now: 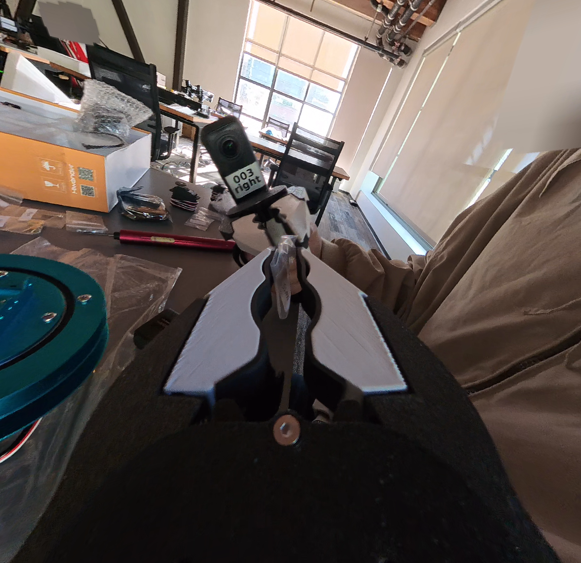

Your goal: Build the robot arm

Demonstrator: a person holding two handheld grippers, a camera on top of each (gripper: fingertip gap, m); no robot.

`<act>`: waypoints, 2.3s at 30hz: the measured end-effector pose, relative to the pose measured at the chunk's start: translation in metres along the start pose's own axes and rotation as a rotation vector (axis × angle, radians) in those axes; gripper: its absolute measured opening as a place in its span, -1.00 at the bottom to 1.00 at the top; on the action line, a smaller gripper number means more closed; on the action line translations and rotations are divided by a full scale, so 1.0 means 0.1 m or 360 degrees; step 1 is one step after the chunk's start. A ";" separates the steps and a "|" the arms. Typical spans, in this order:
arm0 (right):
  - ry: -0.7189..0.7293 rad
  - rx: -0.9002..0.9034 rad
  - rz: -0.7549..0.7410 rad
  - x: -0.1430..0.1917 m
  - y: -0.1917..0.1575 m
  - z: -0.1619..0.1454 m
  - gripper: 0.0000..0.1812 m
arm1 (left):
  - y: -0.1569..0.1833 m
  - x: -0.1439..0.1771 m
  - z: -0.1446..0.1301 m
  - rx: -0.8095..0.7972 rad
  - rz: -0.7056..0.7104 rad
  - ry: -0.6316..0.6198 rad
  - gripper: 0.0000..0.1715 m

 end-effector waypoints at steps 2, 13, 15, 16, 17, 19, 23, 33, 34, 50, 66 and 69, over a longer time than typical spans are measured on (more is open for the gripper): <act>-0.0010 0.0098 -0.0119 0.05 0.03 0.02 -0.69 | -0.06 0.05 0.02 0.0045 0.0061 0.0030 -0.96; 0.0004 0.0387 -0.0424 -0.17 0.13 0.03 -1.00 | -0.18 0.08 0.01 0.0212 0.0152 0.0104 -0.88; 0.0058 0.0354 -0.0421 -0.09 0.13 0.10 -1.00 | -0.24 0.13 0.00 0.0245 0.0198 0.0086 -0.72; 0.0058 0.0336 -0.0419 -0.07 0.13 0.11 -1.00 | -0.25 0.16 -0.01 0.0255 0.0198 0.0086 -0.74; 0.0035 0.0328 -0.0424 -0.06 0.14 0.10 -1.00 | -0.26 0.17 -0.01 0.0262 0.0198 0.0091 -0.82; -0.0016 0.0331 -0.0440 -0.07 0.15 0.07 -1.00 | -0.26 0.16 -0.04 0.0264 0.0198 0.0077 -0.85; -0.0056 0.0343 -0.0506 -0.07 0.19 0.06 -1.00 | -0.24 0.12 -0.07 0.0215 0.0203 0.0026 -0.88; -0.0028 0.1048 -0.1053 0.00 0.17 0.17 -0.51 | -0.40 0.18 -0.02 0.0228 0.0428 0.0110 -1.00; -0.0065 0.1086 -0.1044 -0.05 0.14 0.13 -0.46 | -0.41 0.18 -0.03 0.0244 0.0428 0.0124 -1.00; -0.0015 0.0748 -0.0700 -0.22 0.14 -0.05 -0.97 | -0.14 0.12 0.00 0.0126 0.0204 0.0058 -0.83; -0.0349 0.0704 -0.0443 -0.31 0.06 -0.18 -1.00 | -0.13 0.37 0.07 0.0012 0.0154 -0.0273 -0.68; -0.0481 0.0702 -0.0446 -0.35 0.09 -0.21 -1.00 | -0.06 0.35 0.00 -0.0061 0.0071 -0.0427 -0.95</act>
Point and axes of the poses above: each gripper's, where its closed fingertips meet, x back along the fingers, z out of its top, y = z × x across the jaws, the point moved 6 cm from there along x, back along the fingers, and after that the axes turned 8 degrees about y, right-handed, at the moved point
